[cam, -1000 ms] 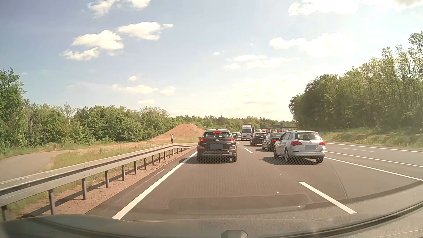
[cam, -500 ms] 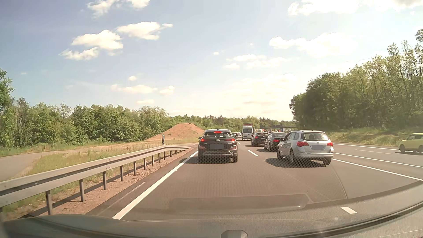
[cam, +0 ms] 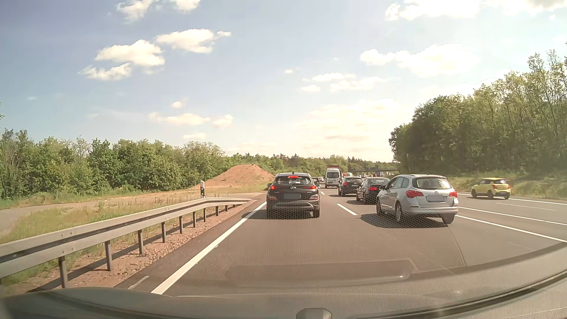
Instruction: Follow the waypoints while adhering to traffic rules and regulations
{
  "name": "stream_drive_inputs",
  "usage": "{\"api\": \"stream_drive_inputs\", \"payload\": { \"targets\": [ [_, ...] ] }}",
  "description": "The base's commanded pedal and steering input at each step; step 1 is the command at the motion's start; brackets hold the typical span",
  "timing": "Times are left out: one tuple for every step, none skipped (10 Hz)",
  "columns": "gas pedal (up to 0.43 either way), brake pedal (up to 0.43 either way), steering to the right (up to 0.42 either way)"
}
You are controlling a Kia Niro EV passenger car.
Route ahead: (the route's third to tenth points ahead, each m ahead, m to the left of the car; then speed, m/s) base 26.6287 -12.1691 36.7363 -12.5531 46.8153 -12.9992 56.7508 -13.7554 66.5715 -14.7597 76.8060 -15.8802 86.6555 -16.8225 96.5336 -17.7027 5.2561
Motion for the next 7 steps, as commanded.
{"api": "stream_drive_inputs", "payload": {
  "targets": [
    [0.000,0.000,0.002],
    [0.000,0.000,0.001],
    [0.000,0.000,0.002],
    [0.000,0.000,0.001],
    [0.000,0.000,0.001],
    [0.000,0.000,0.001],
    [0.000,0.000,0.002]
  ]
}}
